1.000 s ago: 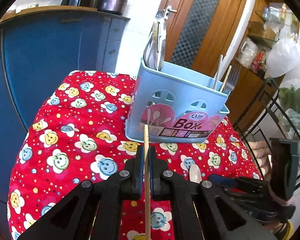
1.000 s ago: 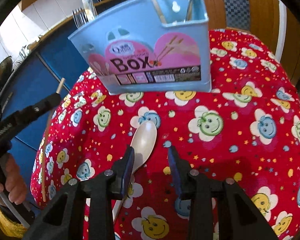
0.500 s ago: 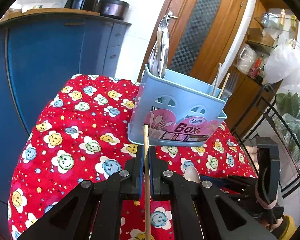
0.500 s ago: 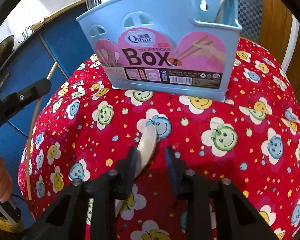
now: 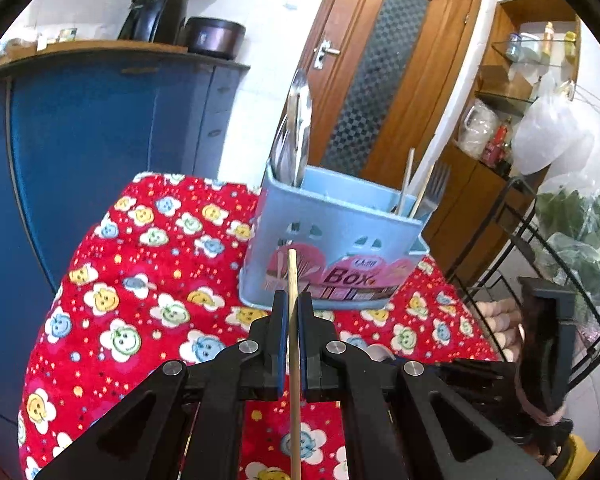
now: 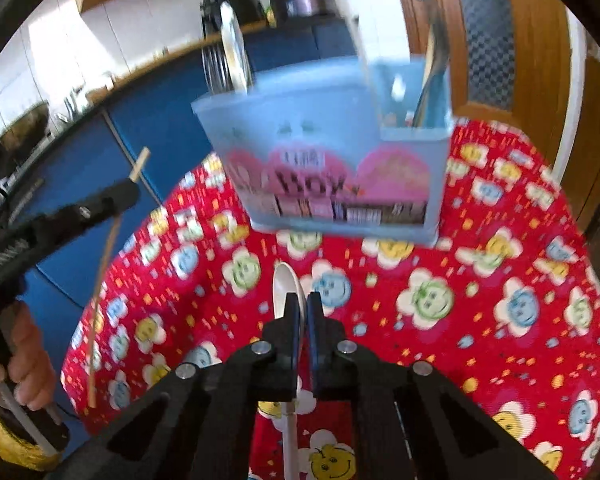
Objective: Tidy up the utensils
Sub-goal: 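Lift the chopstick and spoon with both tools and carry them over the caddy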
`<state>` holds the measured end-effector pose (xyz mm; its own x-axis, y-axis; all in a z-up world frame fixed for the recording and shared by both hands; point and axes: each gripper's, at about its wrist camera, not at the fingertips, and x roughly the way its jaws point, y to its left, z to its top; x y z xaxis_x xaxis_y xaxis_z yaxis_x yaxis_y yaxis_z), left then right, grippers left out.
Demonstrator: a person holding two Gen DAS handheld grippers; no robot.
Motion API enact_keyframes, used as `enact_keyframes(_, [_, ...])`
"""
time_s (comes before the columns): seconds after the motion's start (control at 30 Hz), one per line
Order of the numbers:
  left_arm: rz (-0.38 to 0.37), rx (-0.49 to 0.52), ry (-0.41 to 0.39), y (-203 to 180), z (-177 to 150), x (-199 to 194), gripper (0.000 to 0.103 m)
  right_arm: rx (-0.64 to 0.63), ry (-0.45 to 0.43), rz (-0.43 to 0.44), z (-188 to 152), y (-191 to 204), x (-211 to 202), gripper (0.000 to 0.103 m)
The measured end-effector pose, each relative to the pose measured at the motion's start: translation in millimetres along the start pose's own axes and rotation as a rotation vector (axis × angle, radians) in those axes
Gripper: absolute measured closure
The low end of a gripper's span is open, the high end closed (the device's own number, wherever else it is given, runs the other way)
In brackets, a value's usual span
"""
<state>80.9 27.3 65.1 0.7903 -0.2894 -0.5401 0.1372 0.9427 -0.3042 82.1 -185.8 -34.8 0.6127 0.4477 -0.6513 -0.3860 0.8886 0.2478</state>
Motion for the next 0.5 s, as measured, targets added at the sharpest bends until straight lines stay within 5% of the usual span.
enact_keyframes(0.23, [0.000, 0.012, -0.055, -9, 18, -5, 0.099, 0.031, -0.194, -0.022, 19, -9, -45, 0.098])
enact_keyframes(0.5, [-0.001, 0.049, -0.118, -22, 49, -5, 0.099, 0.072, -0.290, -0.025, 47, -23, -60, 0.098])
